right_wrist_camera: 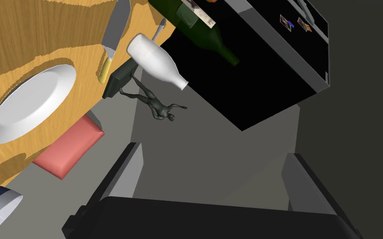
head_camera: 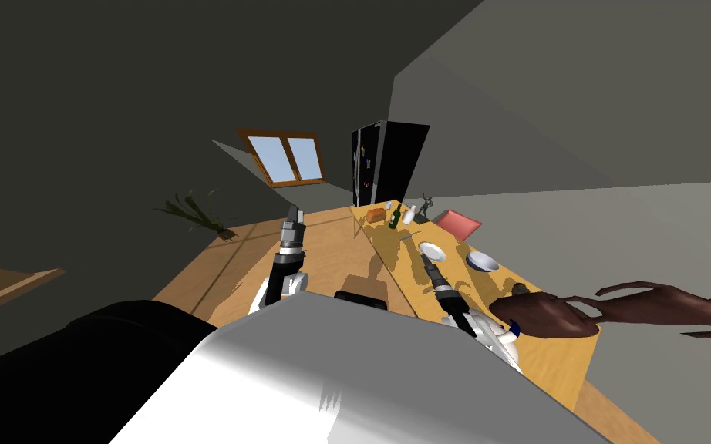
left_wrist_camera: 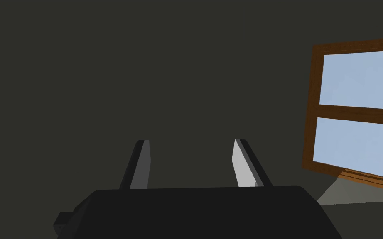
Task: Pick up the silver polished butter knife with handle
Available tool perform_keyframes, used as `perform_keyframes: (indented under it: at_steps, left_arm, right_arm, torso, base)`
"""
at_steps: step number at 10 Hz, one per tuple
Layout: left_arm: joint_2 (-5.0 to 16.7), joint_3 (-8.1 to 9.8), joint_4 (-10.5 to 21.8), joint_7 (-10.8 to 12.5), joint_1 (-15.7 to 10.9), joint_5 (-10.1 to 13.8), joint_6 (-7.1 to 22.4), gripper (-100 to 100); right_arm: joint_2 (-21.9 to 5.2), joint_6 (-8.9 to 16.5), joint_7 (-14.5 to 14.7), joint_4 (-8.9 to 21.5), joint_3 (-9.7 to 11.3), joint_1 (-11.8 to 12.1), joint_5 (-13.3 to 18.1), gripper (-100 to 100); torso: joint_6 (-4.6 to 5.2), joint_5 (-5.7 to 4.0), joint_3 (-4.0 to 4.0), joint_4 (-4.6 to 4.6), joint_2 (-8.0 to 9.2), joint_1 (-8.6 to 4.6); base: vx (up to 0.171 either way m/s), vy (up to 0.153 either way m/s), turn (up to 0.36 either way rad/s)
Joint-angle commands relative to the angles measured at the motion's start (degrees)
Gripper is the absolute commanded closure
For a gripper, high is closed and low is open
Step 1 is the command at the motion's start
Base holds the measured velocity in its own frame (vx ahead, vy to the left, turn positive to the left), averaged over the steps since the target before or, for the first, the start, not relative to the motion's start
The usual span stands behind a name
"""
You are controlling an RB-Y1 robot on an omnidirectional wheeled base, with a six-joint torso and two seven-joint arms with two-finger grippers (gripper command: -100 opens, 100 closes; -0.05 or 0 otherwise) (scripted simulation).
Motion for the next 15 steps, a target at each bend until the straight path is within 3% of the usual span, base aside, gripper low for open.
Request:
perform_keyframes:
  at_steps: [1, 5, 8, 15]
  left_arm:
    - [0.0, 0.0, 0.0, 0.0, 0.0, 0.0, 0.0, 0]
    - [0.0, 0.0, 0.0, 0.0, 0.0, 0.0, 0.0, 0]
    - [0.0, 0.0, 0.0, 0.0, 0.0, 0.0, 0.0, 0]
    - [0.0, 0.0, 0.0, 0.0, -0.01, 0.0, 0.0, 0]
  right_arm:
    - [-0.64, 1.11, -0.07, 1.8, 0.03, -0.22, 0.45, -100]
    - [-3.14, 5.37, 0.22, 11.25, -0.37, -2.28, 3.05, -100]
    - [-3.92, 6.85, 0.38, 13.79, -0.51, -2.95, 3.84, -100]
    - [-6.65, 12.98, 1.28, 25.09, -1.32, -5.5, 6.52, -100]
  torso:
    - [0.0, 0.0, 0.0, 0.0, 0.0, 0.0]
    - [-0.01, 0.03, -0.05, -0.02, -0.08, 0.06]
    - [0.0, 0.02, 0.02, 0.01, 0.05, 0.07]
    - [-0.01, 0.01, 0.08, 0.03, 0.16, -0.03]
  base:
    - [0.079, 0.048, -0.026]
    - [0.103, 0.07, -0.043]
    - [0.074, 0.06, -0.031]
    - [0.068, 0.044, -0.031]
